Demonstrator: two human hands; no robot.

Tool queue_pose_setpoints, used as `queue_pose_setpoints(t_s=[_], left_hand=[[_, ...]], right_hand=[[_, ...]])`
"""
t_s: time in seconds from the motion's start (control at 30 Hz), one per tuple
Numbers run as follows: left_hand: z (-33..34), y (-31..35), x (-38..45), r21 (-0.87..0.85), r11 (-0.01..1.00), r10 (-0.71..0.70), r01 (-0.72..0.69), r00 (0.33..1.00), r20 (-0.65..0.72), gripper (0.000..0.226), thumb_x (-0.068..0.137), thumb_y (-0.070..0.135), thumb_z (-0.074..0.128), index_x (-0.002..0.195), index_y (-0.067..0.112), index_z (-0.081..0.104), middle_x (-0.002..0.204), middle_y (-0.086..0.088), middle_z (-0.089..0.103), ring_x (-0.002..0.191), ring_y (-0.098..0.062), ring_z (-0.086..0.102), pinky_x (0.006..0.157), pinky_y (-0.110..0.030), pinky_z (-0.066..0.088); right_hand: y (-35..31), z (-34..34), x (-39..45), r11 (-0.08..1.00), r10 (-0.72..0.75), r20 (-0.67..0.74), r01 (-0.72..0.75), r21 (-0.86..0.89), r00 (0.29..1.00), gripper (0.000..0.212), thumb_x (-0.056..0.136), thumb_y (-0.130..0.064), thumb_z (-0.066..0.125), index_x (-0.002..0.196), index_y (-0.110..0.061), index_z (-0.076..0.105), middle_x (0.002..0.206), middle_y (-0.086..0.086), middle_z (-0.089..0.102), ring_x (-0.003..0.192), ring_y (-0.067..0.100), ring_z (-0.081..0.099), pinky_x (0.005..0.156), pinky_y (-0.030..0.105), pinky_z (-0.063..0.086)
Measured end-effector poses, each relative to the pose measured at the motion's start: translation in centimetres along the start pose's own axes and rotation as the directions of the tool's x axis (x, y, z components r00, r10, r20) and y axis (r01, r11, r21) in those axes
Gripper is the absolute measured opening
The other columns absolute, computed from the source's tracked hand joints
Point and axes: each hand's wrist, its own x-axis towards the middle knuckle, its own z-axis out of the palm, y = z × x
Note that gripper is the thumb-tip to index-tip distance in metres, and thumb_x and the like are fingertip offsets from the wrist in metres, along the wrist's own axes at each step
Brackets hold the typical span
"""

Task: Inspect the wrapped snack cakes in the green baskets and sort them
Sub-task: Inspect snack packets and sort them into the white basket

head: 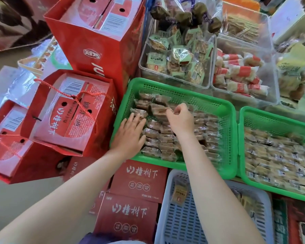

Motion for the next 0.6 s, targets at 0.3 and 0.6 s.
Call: queue_pose_setpoints(t_s=[0.3, 0.6], left_hand=[[0.3, 0.0, -0.1, -0.012, 1.000, -0.022, 0.022, 1.000, 0.012, 0.062, 0.104, 0.046, 0.035, 0.160, 0.024, 0.023, 0.170, -0.004, 0.007, 0.156, -0.021, 0.000, 0.124, -0.037, -0.004], [0.3, -0.1, 1.5, 0.005, 0.999, 0.043, -0.043, 0.999, -0.006, 0.071, 0.103, 0.045, 0.039, 0.162, 0.022, 0.008, 0.170, -0.004, -0.007, 0.155, -0.020, -0.014, 0.124, -0.040, -0.011]], right_hand=[[-0.8, 6.5, 1.6, 0.924, -0.146, -0.012, 0.132, -0.360, 0.989, 0.025, 0.095, -0.031, 0.064, 0.111, -0.014, 0.054, 0.109, 0.014, 0.052, 0.089, 0.031, 0.055, 0.066, 0.033, 0.040], [1.6, 6.2, 2.6, 0.867, -0.264, 0.053, 0.261, -0.425, 0.963, 0.027, 0.100, -0.032, 0.056, 0.094, -0.008, 0.067, 0.118, 0.015, 0.048, 0.089, 0.032, 0.059, 0.063, 0.033, 0.047]])
